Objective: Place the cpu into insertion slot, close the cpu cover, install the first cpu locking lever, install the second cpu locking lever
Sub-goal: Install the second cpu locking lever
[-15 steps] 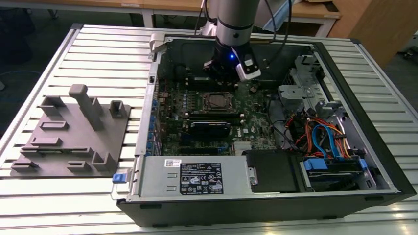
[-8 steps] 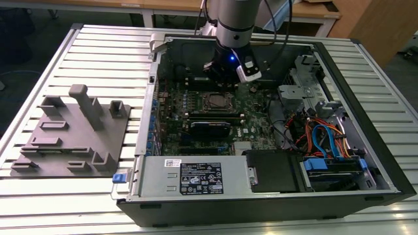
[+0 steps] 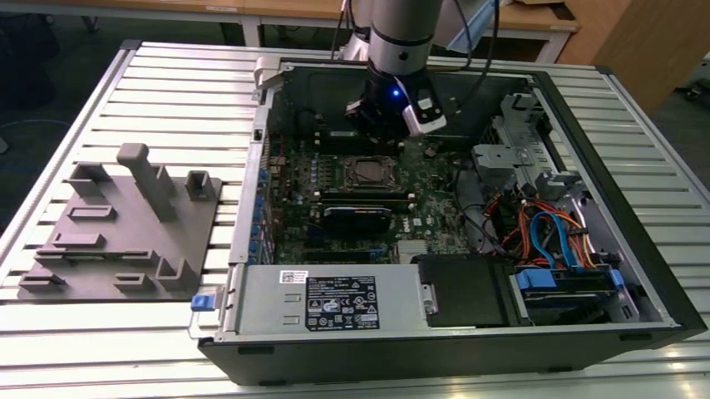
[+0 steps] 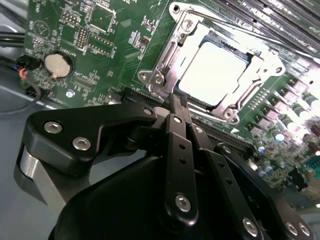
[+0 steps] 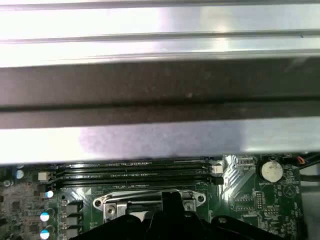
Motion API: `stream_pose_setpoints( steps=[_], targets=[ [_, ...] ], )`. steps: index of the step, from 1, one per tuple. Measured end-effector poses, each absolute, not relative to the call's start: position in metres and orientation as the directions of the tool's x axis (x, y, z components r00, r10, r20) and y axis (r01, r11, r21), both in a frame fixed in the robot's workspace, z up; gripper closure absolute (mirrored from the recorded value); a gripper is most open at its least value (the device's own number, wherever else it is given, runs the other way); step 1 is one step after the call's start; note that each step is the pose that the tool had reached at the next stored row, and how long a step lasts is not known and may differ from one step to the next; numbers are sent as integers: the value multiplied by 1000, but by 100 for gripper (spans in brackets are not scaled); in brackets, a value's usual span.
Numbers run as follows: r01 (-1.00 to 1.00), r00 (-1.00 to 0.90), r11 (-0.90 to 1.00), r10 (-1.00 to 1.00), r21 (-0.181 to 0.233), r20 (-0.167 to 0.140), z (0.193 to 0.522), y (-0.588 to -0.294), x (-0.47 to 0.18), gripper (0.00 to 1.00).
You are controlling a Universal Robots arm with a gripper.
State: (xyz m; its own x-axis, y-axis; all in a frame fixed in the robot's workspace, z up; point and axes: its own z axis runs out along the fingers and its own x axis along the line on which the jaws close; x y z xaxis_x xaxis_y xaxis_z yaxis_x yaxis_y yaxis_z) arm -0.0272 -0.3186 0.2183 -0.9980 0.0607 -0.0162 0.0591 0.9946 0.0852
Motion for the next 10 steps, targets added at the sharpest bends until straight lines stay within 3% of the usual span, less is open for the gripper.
stream_pose_setpoints(
  steps=[10],
  targets=[
    [59,-998,995,61,80,-16,231,-322,-27,90]
  ],
)
